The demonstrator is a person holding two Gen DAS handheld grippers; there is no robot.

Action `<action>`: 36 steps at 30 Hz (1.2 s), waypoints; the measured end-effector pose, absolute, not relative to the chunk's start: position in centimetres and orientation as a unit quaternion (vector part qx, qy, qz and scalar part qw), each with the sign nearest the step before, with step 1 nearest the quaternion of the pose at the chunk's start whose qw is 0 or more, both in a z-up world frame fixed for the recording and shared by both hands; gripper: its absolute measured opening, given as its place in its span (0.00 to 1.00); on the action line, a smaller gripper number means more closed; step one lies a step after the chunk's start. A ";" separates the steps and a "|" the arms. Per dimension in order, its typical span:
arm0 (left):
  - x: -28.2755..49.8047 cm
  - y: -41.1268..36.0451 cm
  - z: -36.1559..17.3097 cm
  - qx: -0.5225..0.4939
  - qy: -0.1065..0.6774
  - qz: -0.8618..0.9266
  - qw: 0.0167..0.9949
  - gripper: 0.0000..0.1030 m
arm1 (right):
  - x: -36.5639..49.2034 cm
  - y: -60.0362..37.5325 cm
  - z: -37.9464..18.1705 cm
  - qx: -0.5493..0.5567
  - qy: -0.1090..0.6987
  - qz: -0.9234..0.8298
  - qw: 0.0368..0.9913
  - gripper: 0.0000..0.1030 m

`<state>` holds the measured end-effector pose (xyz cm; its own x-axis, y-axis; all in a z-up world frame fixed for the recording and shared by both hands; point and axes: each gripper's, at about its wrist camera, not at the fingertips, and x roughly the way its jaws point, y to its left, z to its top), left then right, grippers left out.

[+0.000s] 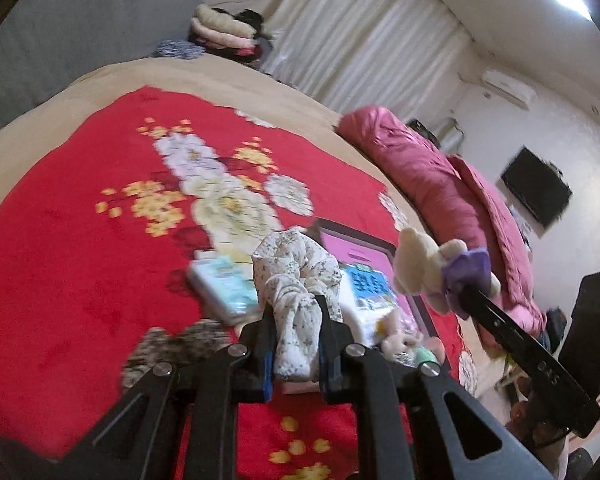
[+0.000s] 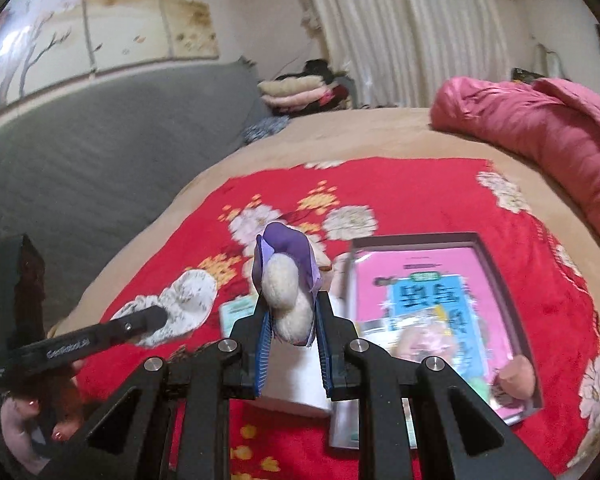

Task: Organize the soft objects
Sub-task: 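Lift and carry the floral scrunchie and bear plush over the tray, then lower the scrunchie and bear plush into the tray and open both grippers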

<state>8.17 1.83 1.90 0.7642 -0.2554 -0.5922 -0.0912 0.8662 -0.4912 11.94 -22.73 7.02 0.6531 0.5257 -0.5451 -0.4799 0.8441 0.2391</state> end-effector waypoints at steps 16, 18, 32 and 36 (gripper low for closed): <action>12.5 -9.6 4.3 -0.151 0.369 -0.096 0.912 0.15 | 12.6 -34.4 5.0 0.082 0.290 0.175 0.937 0.20; 13.4 -10.5 3.9 -0.138 0.378 -0.095 0.911 0.15 | 12.7 -35.2 4.7 0.090 0.288 0.167 0.939 0.20; 19.0 -15.5 -2.1 -0.103 0.461 -0.100 0.876 0.15 | 13.5 -38.1 2.4 0.117 0.296 0.143 0.937 0.20; 19.0 -16.6 -3.1 -0.095 0.469 -0.112 0.871 0.15 | 13.9 -38.5 1.6 0.117 0.307 0.138 0.934 0.20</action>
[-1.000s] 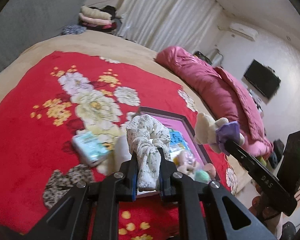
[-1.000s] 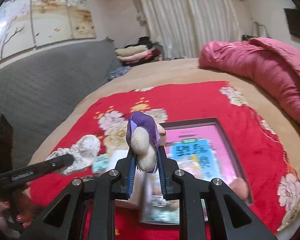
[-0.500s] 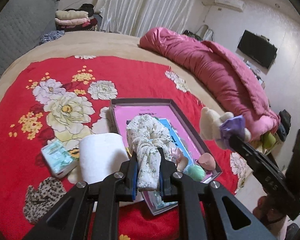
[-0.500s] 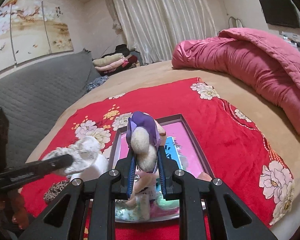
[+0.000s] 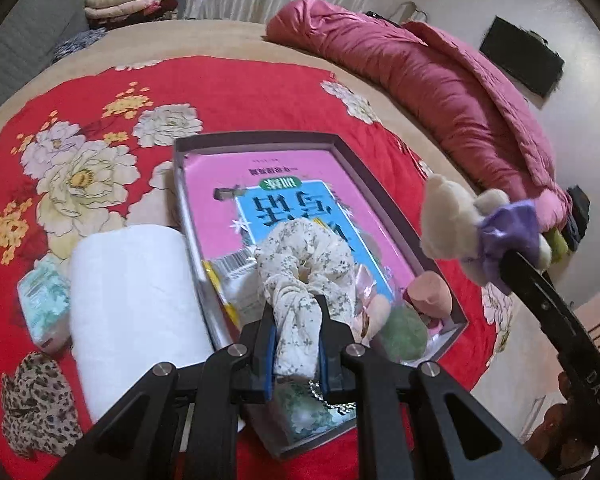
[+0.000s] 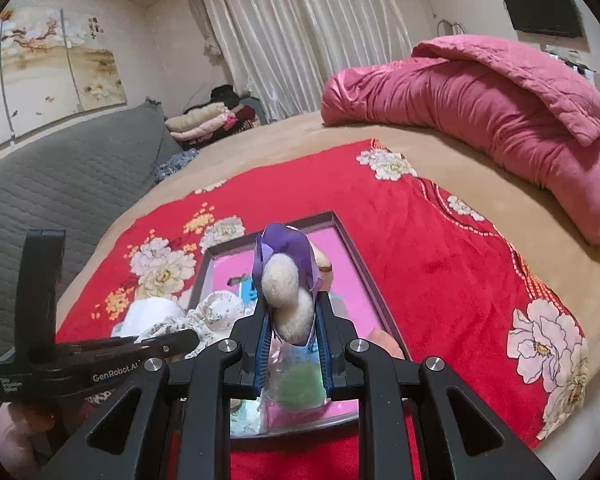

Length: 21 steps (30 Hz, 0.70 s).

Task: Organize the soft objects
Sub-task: 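Lower the scrunchie and bear plush into the tray and open both grippers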

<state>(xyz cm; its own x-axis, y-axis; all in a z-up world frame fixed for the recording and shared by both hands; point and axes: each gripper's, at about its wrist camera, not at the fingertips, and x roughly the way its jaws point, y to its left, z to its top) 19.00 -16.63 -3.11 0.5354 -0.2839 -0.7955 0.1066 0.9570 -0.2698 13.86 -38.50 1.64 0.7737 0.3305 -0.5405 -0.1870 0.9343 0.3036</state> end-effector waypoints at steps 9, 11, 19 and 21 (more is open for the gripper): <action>19.6 -16.9 -4.0 -0.098 0.479 -0.115 0.865 0.16 | 14.9 -38.4 -1.0 0.107 0.340 0.120 0.927 0.20; 19.8 -16.3 -4.3 -0.108 0.484 -0.106 0.862 0.16 | 15.2 -38.4 -1.7 0.107 0.349 0.119 0.923 0.20; 19.9 -16.3 -4.9 -0.111 0.488 -0.115 0.858 0.16 | 16.0 -38.0 -2.7 0.099 0.367 0.117 0.918 0.20; 19.8 -16.4 -4.9 -0.110 0.488 -0.118 0.858 0.16 | 16.1 -37.7 -2.9 0.092 0.371 0.114 0.917 0.20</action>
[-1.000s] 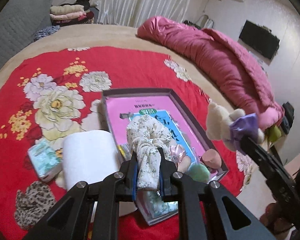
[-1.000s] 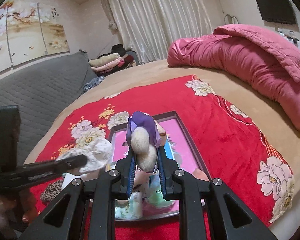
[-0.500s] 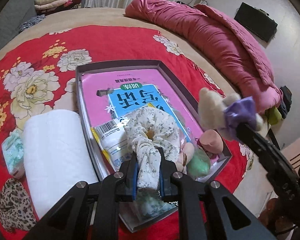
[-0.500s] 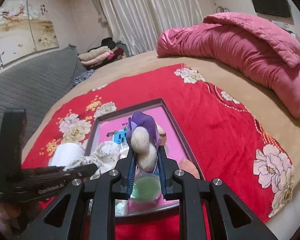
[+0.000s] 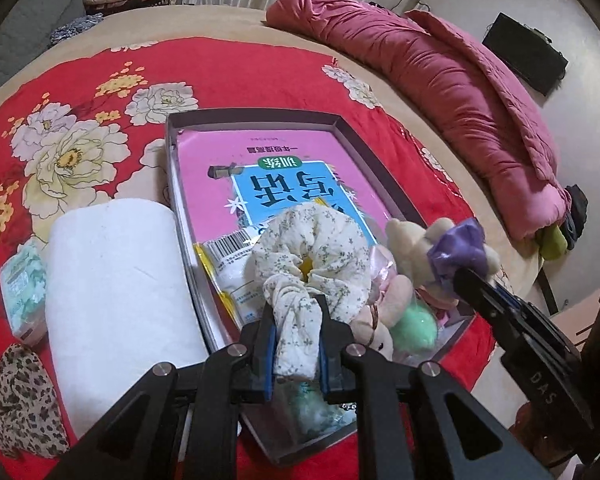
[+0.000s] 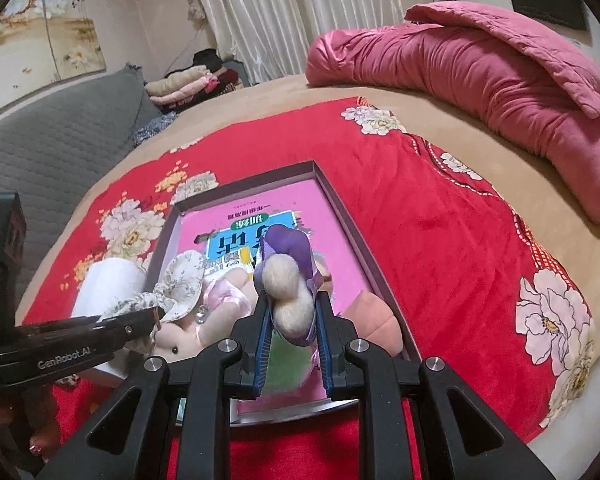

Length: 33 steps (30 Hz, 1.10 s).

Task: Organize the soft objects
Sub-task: 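Lower the scrunchie and bear plush into the tray and open both grippers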

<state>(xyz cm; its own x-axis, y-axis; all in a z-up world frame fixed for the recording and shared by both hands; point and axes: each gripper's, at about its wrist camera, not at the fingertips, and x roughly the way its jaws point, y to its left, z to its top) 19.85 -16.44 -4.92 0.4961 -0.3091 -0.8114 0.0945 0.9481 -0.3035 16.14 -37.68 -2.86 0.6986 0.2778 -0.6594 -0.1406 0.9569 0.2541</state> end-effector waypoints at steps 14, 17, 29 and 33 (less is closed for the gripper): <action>19.7 -16.8 -4.9 -0.092 0.488 -0.112 0.861 0.16 | 17.0 -35.0 -4.0 0.038 0.399 0.143 0.905 0.24; 19.7 -16.8 -4.9 -0.093 0.488 -0.112 0.861 0.16 | 17.0 -35.1 -4.1 0.043 0.401 0.147 0.903 0.25; 19.7 -16.8 -4.9 -0.095 0.489 -0.111 0.860 0.16 | 16.9 -35.1 -4.0 0.046 0.403 0.156 0.901 0.35; 19.7 -16.7 -5.0 -0.099 0.491 -0.112 0.858 0.16 | 16.6 -35.4 -3.7 0.055 0.393 0.152 0.905 0.59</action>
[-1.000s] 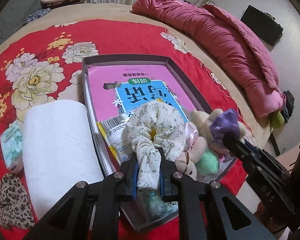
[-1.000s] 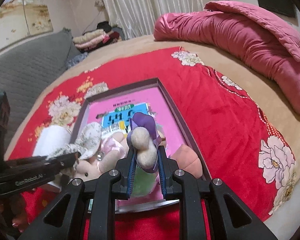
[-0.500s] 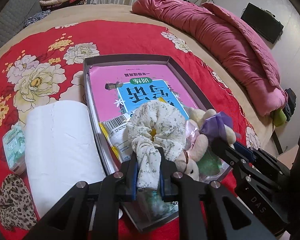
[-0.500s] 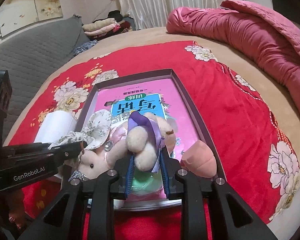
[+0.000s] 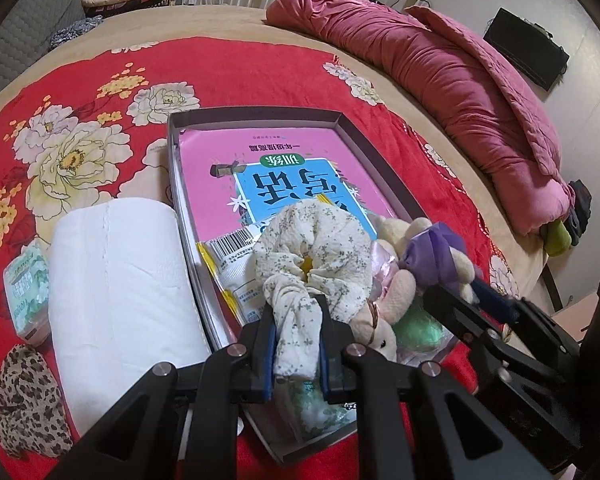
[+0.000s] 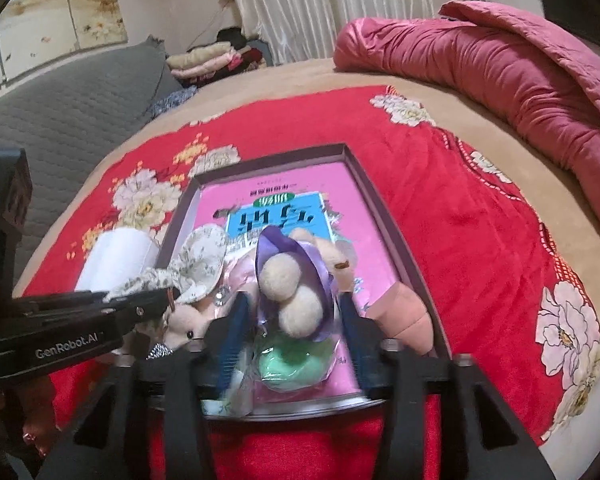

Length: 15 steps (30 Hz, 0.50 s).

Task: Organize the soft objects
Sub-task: 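Lower the scrunchie and bear plush into the tray and open both grippers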

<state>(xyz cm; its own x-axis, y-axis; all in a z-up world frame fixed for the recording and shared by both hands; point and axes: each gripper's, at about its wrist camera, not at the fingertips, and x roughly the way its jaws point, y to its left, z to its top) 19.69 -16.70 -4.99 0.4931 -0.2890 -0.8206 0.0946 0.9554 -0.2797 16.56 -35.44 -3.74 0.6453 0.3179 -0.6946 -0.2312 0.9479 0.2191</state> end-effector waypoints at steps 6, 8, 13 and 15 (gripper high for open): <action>19.7 -16.5 -5.0 -0.105 0.494 -0.112 0.856 0.16 | 15.9 -37.2 -3.0 0.095 0.365 0.138 0.916 0.61; 19.8 -16.5 -5.0 -0.108 0.496 -0.114 0.854 0.16 | 15.9 -37.8 -2.9 0.108 0.361 0.128 0.917 0.62; 20.0 -16.6 -4.8 -0.106 0.501 -0.122 0.850 0.20 | 15.9 -38.6 -2.7 0.124 0.354 0.120 0.919 0.62; 19.9 -16.7 -4.6 -0.102 0.496 -0.121 0.854 0.25 | 15.9 -38.6 -2.8 0.122 0.355 0.119 0.919 0.64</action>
<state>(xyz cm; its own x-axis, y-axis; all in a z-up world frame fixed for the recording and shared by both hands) 19.85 -16.71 -4.58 0.4788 -0.3078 -0.8222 0.1049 0.9499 -0.2945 15.89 -38.58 -2.77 0.7204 0.3050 -0.6229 -0.1314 0.9419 0.3092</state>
